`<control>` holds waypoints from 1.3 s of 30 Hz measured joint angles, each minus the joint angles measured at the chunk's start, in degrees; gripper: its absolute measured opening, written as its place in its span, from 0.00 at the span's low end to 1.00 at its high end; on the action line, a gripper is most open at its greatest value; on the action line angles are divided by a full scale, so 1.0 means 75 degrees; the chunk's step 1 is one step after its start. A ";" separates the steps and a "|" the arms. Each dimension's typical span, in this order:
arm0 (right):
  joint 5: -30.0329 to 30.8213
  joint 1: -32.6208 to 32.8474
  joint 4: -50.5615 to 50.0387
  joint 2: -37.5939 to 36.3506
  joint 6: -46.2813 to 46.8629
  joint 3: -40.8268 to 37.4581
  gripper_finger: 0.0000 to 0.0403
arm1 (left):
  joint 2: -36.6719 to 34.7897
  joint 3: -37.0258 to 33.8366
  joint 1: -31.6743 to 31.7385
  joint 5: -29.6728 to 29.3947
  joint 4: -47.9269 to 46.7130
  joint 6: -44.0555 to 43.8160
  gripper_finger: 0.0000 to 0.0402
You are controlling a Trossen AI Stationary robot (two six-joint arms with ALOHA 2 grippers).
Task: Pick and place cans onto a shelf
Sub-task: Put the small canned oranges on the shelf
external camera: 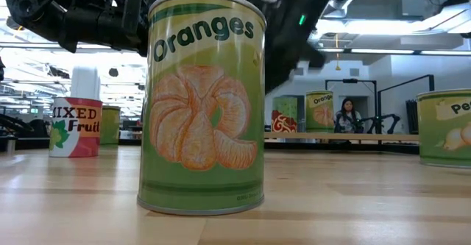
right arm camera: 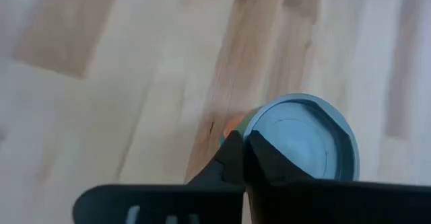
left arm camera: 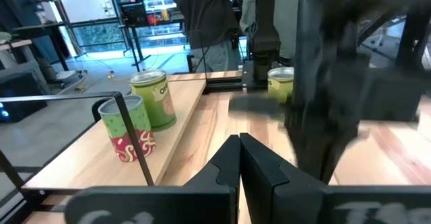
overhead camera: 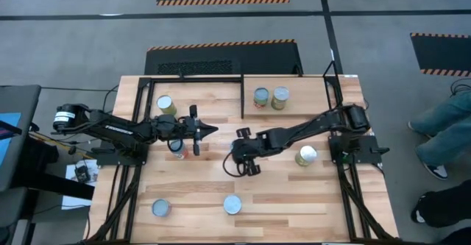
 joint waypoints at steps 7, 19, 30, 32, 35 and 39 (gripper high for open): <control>0.0066 0.0485 -0.1472 -0.1625 0.1095 0.0016 0.03 | 0.0000 0.0000 0.0001 0.0000 -0.0020 0.0003 0.00; 0.1707 -0.0239 -0.4929 -0.4486 0.4314 -0.1245 0.02 | 0.0000 0.0000 0.0000 0.0032 -0.0020 -0.0149 0.00; 0.0924 -0.3347 -0.3143 -0.6221 0.3436 -0.3605 0.02 | 0.0000 0.0000 0.0000 0.0050 0.0038 -0.0140 0.00; 0.0752 -0.3890 -0.2974 -0.6227 0.3195 -0.3731 0.02 | 0.0000 0.0000 0.0000 0.0015 0.0038 -0.0138 0.00; 0.0333 -0.4562 -0.2470 -0.6104 0.2832 -0.3829 0.02 | 0.0000 0.0000 0.0000 0.0012 0.0035 -0.0134 0.00; 0.0179 -0.5111 -0.1861 -0.5771 0.2553 -0.3993 0.02 | 0.0000 0.0000 0.0000 0.0009 0.0035 -0.0130 0.00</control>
